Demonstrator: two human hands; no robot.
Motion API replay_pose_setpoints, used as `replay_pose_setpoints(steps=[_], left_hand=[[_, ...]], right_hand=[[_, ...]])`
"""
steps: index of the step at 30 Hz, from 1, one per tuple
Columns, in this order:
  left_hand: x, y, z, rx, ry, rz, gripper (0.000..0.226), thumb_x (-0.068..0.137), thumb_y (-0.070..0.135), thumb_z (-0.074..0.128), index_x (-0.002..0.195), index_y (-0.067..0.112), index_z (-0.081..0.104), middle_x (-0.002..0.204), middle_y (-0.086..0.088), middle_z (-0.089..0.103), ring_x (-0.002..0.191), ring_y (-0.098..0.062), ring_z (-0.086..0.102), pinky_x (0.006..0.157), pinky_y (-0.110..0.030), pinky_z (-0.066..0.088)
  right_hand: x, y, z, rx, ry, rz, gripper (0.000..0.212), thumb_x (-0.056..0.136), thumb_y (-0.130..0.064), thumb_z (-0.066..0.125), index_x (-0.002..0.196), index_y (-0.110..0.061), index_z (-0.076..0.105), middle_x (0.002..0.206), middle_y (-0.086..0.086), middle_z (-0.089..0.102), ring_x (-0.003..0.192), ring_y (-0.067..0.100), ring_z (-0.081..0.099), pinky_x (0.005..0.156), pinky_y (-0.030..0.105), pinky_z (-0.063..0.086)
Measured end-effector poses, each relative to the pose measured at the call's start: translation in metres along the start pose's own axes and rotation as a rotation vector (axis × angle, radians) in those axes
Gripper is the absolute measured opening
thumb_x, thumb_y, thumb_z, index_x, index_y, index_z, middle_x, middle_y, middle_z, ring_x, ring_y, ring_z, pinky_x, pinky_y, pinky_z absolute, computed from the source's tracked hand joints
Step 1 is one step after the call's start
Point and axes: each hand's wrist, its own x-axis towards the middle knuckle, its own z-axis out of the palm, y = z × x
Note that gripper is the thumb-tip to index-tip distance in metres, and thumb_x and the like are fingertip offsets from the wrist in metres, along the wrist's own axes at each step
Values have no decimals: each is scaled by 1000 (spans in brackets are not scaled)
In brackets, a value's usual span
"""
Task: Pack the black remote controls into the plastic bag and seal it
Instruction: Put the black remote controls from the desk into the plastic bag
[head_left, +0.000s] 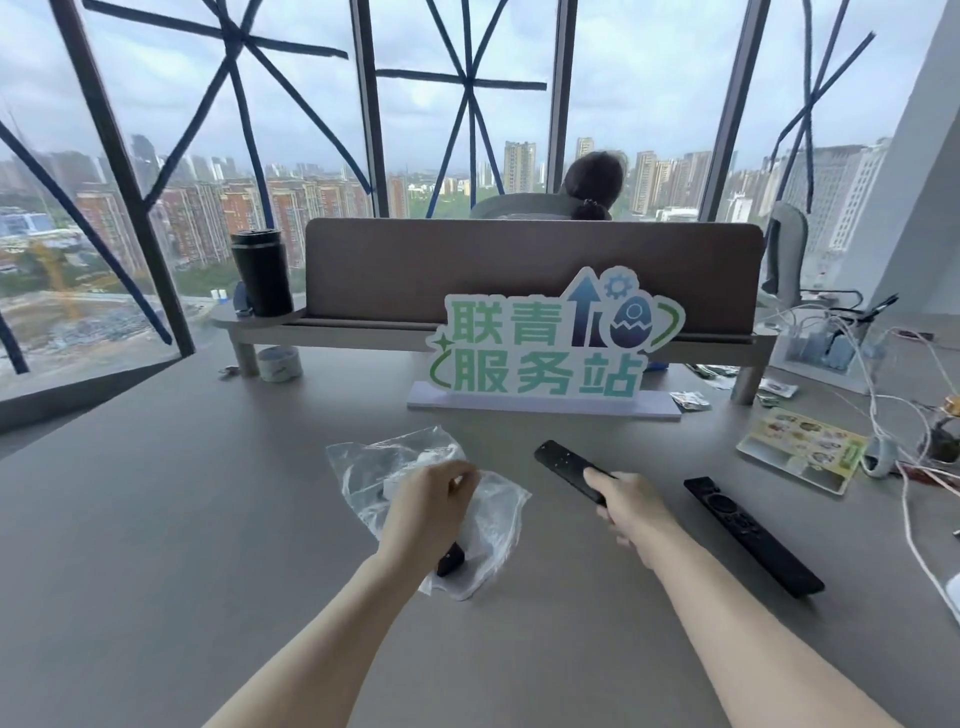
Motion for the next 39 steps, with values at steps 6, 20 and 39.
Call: replay_pose_setpoints(steps=[6, 20, 39], left_hand=[[24, 52, 19, -143, 12, 14, 22, 90, 26, 53, 87, 16, 72, 72, -1, 72, 62, -18, 60, 50, -14, 38], [-1, 73, 42, -80, -57, 21, 21, 86, 25, 55, 86, 17, 74, 77, -2, 73, 72, -21, 65, 67, -32, 51], [-19, 61, 55, 21, -119, -64, 40, 84, 27, 52, 48, 12, 43, 45, 0, 47, 46, -19, 42, 43, -28, 28]], right_hand=[[-91, 10, -81, 315, -230, 12, 31, 92, -26, 51, 63, -15, 46, 47, -1, 22, 39, 12, 11, 44, 26, 8], [-80, 28, -25, 223, 87, 24, 29, 94, -20, 56, 72, -7, 69, 57, 6, 59, 33, 11, 37, 38, 20, 24], [-63, 64, -135, -892, 267, 191, 40, 90, -45, 59, 69, -14, 47, 83, 6, 63, 92, 30, 66, 65, 29, 42]])
